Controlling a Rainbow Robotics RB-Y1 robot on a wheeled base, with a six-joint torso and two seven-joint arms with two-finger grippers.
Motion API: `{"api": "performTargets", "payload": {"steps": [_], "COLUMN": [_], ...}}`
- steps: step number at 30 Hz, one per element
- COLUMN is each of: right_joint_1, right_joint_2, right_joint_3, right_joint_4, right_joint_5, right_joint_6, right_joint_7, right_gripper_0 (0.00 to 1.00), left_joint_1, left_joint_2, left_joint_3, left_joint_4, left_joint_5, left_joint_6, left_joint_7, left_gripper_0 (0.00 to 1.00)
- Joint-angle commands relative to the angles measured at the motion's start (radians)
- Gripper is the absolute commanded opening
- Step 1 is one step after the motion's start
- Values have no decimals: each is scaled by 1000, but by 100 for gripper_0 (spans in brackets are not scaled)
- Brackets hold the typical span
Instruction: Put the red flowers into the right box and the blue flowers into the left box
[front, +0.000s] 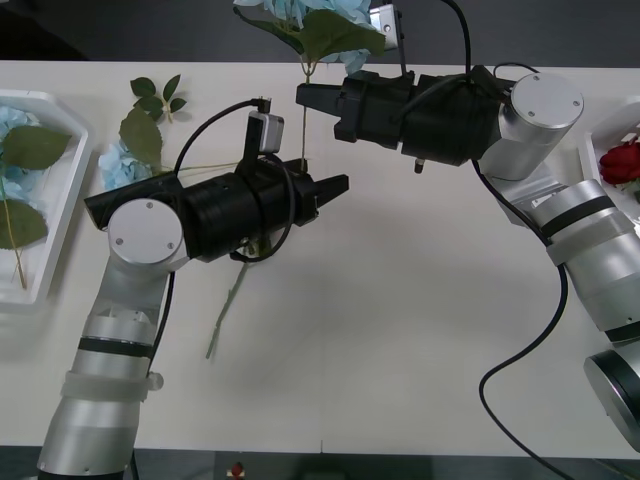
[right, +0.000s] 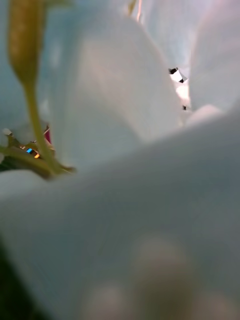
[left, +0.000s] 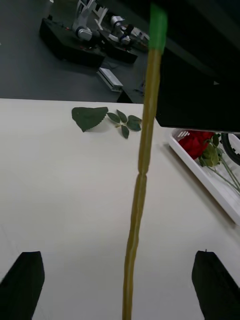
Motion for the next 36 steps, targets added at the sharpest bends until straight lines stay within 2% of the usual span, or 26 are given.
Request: {"api": "performTargets", "payload": {"steps": [1, 2, 18, 19, 21, 24, 28, 32, 36], "right_joint_1": [-18, -18, -19, -19, -22, -27, -28, -28, -28], "right_joint_2": [0, 0, -2, -3, -9, -17, -26, -31, -40], "right_joint_3": [-1, -3, -1, -1, -1, -1, -3, -3, -1], "right_joint_4": [-16, -14, -16, -14, -16, -14, -14, -14, -14], "right_joint_5": [-7, -7, -15, -15, -15, -17, -47, -53, -57], "right_joint_6": [-4, -5, -10, -10, -9, 2, 10, 10, 13], "right_joint_7": [30, 28, 30, 31, 31, 33, 41, 51, 64], "right_gripper_0": [0, 0, 0, 2, 53, 80, 91, 94, 96], "left_joint_1": [-32, -32, -32, -32, -32, -31, -31, -31, -31], "left_joint_2": [-8, -8, -8, -8, -8, -8, -8, 14, 58], "left_joint_3": [-10, -11, -4, -4, -5, -4, 2, 36, 127], "left_joint_4": [-18, -18, -16, -16, -16, -18, -18, -22, -62], "left_joint_5": [-4, -3, 20, 22, 30, 45, 74, 135, 177], "left_joint_6": [-10, -12, -12, -12, -10, -12, -7, 28, 125], "left_joint_7": [-36, -35, -20, -20, -20, -18, -10, 3, 50], "left_gripper_0": [9, 0, 0, 0, 0, 0, 0, 0, 0]}}
